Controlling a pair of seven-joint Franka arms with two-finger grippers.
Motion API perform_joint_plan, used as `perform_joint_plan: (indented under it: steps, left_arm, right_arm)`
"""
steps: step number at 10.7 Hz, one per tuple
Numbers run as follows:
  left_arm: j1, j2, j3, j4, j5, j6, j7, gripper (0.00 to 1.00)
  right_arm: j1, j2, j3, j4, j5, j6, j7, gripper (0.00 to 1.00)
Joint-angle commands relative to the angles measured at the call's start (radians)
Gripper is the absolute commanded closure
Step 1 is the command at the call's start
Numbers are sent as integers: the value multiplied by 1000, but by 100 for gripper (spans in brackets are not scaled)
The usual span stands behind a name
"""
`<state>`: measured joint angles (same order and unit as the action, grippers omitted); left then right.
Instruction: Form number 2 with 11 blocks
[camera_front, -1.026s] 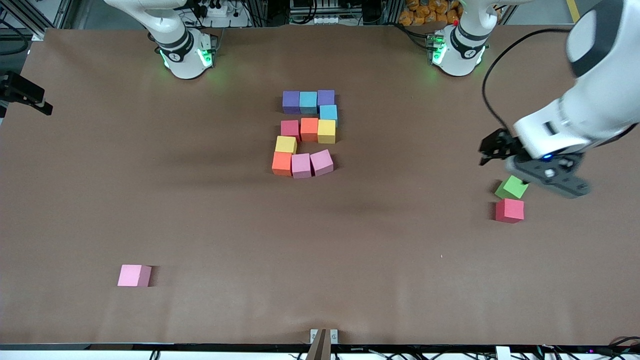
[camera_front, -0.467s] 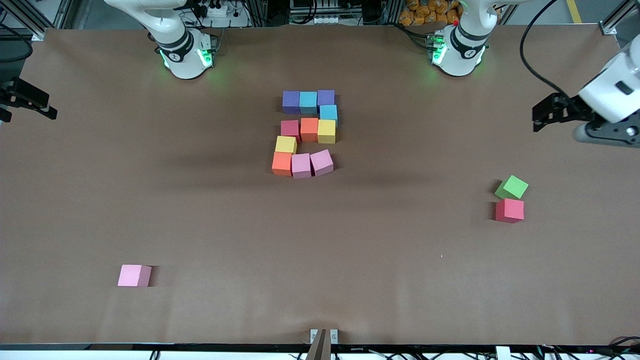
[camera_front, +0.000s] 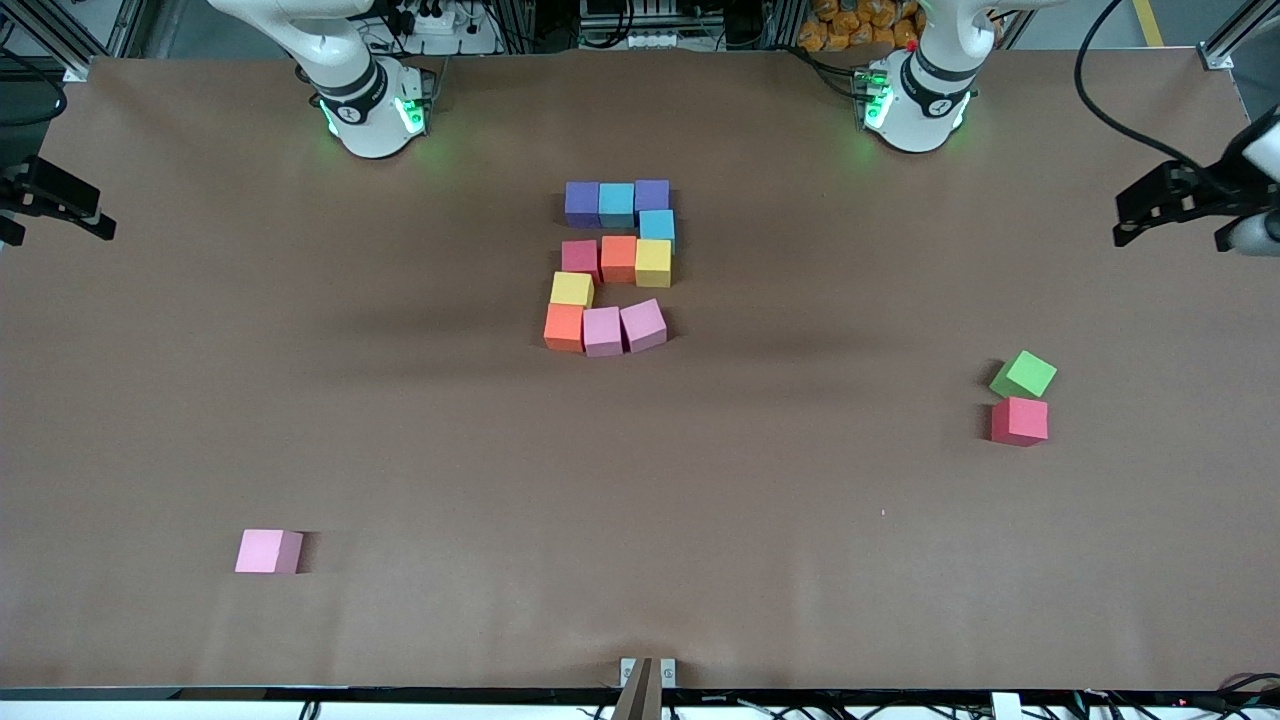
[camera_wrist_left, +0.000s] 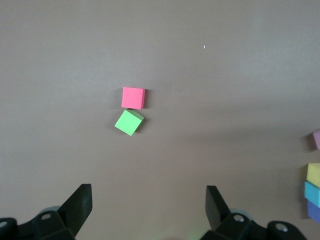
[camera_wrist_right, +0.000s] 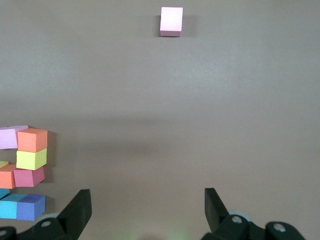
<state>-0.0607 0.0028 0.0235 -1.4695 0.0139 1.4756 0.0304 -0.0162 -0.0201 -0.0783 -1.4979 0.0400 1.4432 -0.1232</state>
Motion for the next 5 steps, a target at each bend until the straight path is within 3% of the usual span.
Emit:
perform_joint_plan:
  steps: [1,5]
  left_arm:
    - [-18,-24,21,-25,-19,15,-15,0]
    - [-21,-23,26,-18,-15,18,-17,0]
  right_arm:
    - [-4,12,3,27,17,-9,14,0]
    - [-4,14,3,27,17,-9,14,0]
